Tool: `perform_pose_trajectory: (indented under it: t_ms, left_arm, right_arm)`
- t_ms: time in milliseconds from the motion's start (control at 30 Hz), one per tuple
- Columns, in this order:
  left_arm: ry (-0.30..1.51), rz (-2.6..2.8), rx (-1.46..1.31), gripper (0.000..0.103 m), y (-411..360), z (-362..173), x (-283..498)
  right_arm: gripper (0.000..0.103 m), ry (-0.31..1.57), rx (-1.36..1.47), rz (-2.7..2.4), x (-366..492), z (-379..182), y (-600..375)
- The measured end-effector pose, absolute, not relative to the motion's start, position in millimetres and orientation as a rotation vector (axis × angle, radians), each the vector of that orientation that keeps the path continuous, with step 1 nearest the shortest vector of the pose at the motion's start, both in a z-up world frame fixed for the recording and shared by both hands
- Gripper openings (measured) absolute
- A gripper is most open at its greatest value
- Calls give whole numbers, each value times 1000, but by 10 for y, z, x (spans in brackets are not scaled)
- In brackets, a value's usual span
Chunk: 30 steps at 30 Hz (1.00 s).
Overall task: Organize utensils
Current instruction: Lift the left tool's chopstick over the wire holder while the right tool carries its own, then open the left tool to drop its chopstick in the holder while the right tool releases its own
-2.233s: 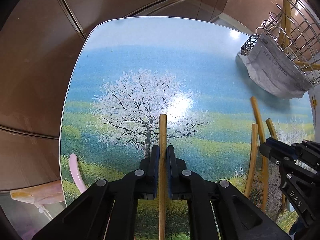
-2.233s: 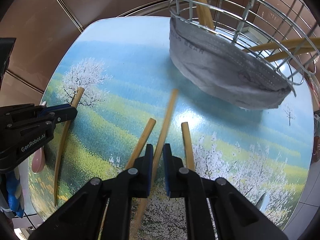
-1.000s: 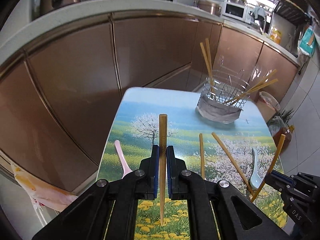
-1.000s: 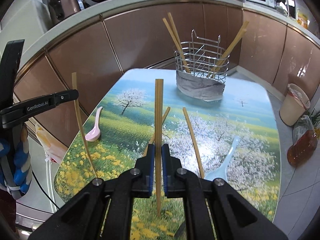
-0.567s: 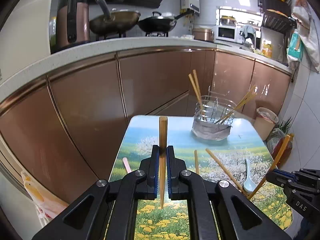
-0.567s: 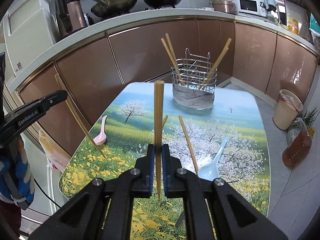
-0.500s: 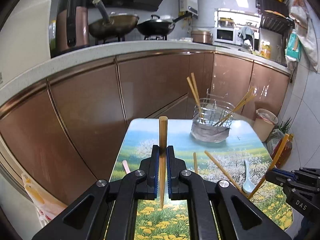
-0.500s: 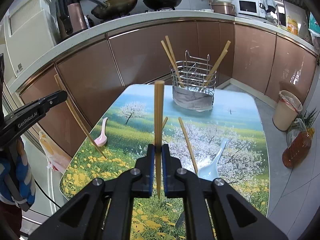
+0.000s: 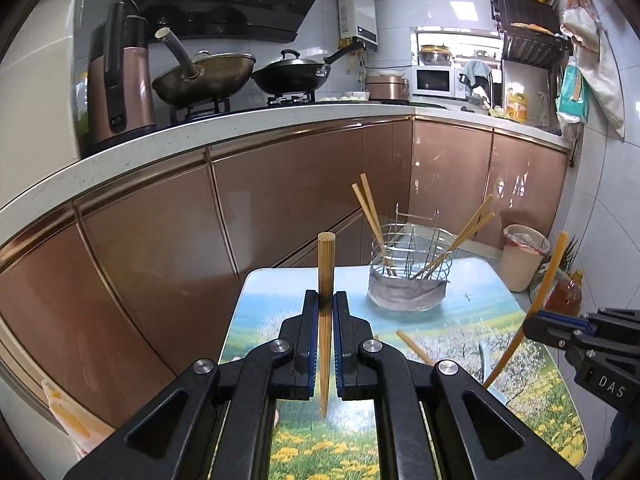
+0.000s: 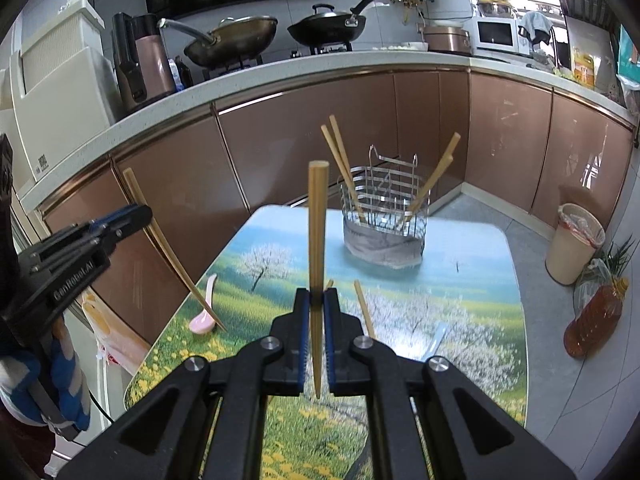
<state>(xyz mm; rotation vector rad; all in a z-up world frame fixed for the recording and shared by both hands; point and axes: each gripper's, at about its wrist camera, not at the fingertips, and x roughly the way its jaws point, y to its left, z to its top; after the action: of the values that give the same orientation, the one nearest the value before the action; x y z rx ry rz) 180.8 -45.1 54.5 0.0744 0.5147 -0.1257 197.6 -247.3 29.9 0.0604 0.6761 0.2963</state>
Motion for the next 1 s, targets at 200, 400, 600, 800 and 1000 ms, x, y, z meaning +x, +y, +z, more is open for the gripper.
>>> perform_pose_trajectory:
  t_ms: [200, 400, 600, 800, 1000]
  left_arm:
    - [501, -132, 76, 6, -530, 592, 1993]
    - [487, -149, 75, 6, -626, 692, 2198]
    - [465, -195, 22, 6, -680, 960, 2519]
    - [429, -279, -77, 6, -755, 1249, 2936]
    - [388, -311, -104, 6, -977, 1335, 3315]
  right_arm:
    - [6, 640, 63, 298, 2179, 481, -2509]
    - [6, 601, 73, 298, 2448, 691, -2569]
    - [6, 549, 76, 291, 2785, 943, -2631]
    - [6, 488, 66, 241, 3187, 1164, -2726]
    - [6, 473, 61, 205, 3625, 1153, -2840]
